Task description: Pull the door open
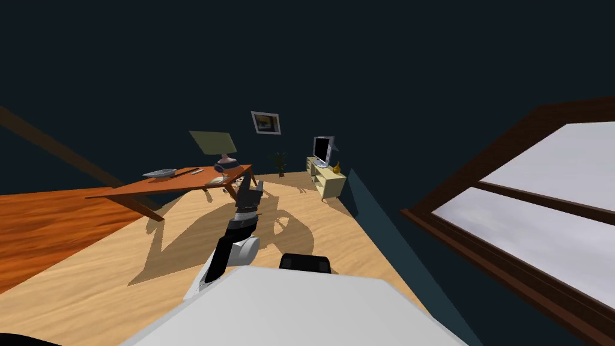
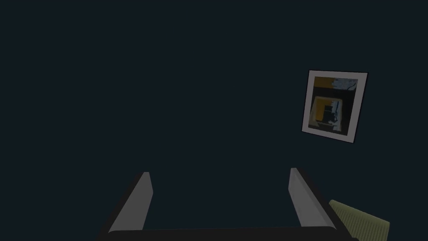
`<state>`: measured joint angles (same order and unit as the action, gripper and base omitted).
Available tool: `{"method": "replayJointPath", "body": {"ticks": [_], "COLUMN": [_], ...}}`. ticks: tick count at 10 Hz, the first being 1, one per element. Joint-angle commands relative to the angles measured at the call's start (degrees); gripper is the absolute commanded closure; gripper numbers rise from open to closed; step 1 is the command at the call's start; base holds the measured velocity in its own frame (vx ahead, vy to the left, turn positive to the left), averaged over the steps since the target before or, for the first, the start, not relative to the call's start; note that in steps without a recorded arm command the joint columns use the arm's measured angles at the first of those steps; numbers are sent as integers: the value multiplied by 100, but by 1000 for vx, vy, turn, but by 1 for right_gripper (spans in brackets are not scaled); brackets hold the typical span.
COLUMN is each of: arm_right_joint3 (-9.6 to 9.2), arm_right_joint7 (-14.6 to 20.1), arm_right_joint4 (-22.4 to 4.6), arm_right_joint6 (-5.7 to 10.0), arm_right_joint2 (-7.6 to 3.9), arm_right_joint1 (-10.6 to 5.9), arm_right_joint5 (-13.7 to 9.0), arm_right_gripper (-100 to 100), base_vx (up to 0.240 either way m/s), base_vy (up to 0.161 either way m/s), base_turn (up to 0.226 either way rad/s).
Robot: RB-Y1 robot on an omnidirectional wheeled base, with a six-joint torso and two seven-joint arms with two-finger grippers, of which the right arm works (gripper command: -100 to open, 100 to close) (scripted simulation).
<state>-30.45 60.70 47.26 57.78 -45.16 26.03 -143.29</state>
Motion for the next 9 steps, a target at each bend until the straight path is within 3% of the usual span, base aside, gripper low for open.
{"method": "replayJointPath", "body": {"ticks": [1, 9], "arm_right_joint3": [-44, -222], "arm_right_joint7": [85, 441], "arm_right_joint4": [-173, -638], "arm_right_joint6": [10, 180], "arm_right_joint2": [-34, -274], "arm_right_joint1": [-50, -70], "arm_right_joint5": [-170, -1004], "arm_right_gripper": [-100, -100], "base_vx": [-36, -28], "base_vy": [-33, -33], "base_turn": [-277, -285]}}
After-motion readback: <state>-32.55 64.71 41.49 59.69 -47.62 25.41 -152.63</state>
